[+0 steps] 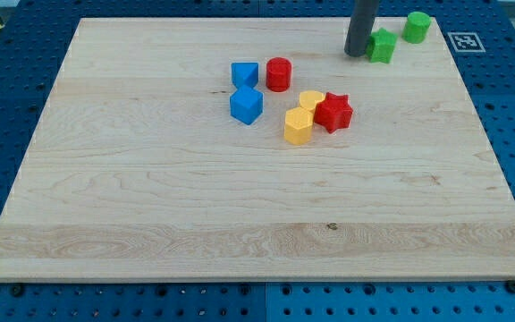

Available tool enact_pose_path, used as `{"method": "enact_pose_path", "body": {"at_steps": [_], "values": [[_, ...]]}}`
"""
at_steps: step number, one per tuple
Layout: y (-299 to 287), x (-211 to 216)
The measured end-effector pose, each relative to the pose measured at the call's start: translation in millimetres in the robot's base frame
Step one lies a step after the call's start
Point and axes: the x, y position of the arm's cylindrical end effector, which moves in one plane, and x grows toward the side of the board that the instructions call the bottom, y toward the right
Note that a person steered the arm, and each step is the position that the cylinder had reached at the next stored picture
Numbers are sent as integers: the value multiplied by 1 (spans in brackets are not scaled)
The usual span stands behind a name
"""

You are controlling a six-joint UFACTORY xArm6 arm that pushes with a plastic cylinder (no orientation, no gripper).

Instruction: Slide the green star towards the green circle

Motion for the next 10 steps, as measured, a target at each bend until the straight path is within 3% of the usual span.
{"method": "enact_pose_path", "body": {"at_steps": [2, 10], "values": [[4, -27], [6, 21]]}}
